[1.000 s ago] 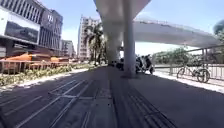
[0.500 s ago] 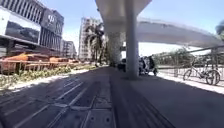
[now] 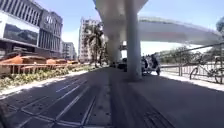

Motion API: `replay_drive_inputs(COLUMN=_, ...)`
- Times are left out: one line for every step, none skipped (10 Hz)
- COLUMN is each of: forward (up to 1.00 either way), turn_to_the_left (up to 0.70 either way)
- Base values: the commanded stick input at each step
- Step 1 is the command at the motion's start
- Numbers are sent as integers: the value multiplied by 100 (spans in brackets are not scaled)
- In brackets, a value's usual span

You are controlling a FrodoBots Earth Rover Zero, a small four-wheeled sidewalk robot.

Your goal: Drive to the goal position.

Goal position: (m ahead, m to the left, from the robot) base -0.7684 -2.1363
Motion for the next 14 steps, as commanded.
replay_drive_inputs(forward=70, turn_to_the_left=0)
replay_drive_inputs(forward=70, turn_to_the_left=0)
replay_drive_inputs(forward=70, turn_to_the_left=0)
replay_drive_inputs(forward=70, turn_to_the_left=0)
replay_drive_inputs(forward=70, turn_to_the_left=0)
replay_drive_inputs(forward=70, turn_to_the_left=0)
replay_drive_inputs(forward=70, turn_to_the_left=0)
replay_drive_inputs(forward=70, turn_to_the_left=0)
replay_drive_inputs(forward=70, turn_to_the_left=0)
replay_drive_inputs(forward=70, turn_to_the_left=0)
replay_drive_inputs(forward=70, turn_to_the_left=0)
replay_drive_inputs(forward=70, turn_to_the_left=0)
replay_drive_inputs(forward=70, turn_to_the_left=0)
replay_drive_inputs(forward=70, turn_to_the_left=0)
